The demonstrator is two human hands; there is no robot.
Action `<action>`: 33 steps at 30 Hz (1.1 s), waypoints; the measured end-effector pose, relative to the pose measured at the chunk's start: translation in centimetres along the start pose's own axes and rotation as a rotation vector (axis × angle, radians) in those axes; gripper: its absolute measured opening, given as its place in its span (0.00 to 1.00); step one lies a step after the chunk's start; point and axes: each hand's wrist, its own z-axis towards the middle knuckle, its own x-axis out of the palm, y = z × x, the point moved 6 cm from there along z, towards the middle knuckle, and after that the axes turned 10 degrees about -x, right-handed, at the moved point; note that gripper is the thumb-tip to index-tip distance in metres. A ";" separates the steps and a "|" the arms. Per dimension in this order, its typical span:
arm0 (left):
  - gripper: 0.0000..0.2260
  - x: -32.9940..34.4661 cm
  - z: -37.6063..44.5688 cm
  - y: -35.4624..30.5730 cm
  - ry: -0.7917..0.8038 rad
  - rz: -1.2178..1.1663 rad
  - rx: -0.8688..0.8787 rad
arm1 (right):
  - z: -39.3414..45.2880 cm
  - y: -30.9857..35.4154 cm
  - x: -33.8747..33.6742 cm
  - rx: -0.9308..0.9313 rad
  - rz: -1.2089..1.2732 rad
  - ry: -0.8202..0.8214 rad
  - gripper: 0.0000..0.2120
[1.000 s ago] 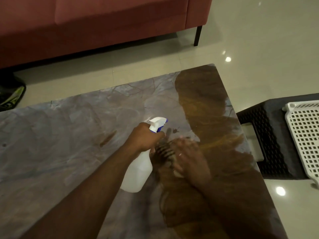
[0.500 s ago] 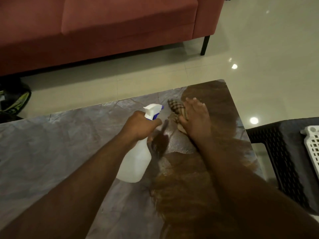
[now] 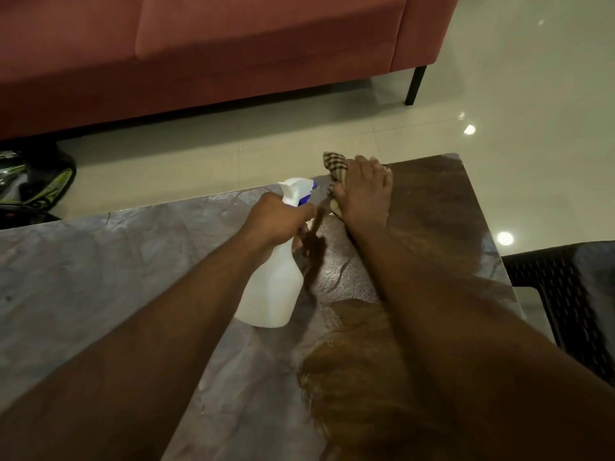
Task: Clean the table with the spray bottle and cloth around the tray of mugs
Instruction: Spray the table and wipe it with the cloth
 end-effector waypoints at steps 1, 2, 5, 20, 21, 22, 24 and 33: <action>0.07 -0.1 0.2 0.1 -0.011 -0.018 -0.001 | -0.1 1.3 0.5 -0.107 0.014 0.005 0.24; 0.07 -0.2 0.4 0.1 -0.001 -0.034 -0.004 | -0.6 2.4 0.7 -0.279 0.037 0.046 0.24; 0.12 -0.8 0.5 1.0 0.079 -0.037 -0.048 | -1.7 0.6 -0.1 -0.577 0.187 0.244 0.26; 0.09 -7.8 1.8 5.0 0.000 0.037 -0.088 | 3.3 8.1 1.6 -0.394 0.156 0.155 0.16; 0.08 -7.9 1.9 5.0 0.017 0.058 -0.089 | 3.2 9.1 1.7 -0.330 0.088 0.103 0.14; 0.08 -7.9 1.9 5.0 0.020 0.070 -0.087 | 2.6 10.5 2.0 -0.317 0.055 0.058 0.14; 0.08 -8.3 2.1 5.4 -0.003 0.063 -0.066 | -0.3 12.9 2.9 -0.487 0.132 0.068 0.16; 0.13 -12.2 5.8 5.2 0.032 0.145 -0.010 | 2.6 11.8 4.3 -0.163 -0.076 0.043 0.20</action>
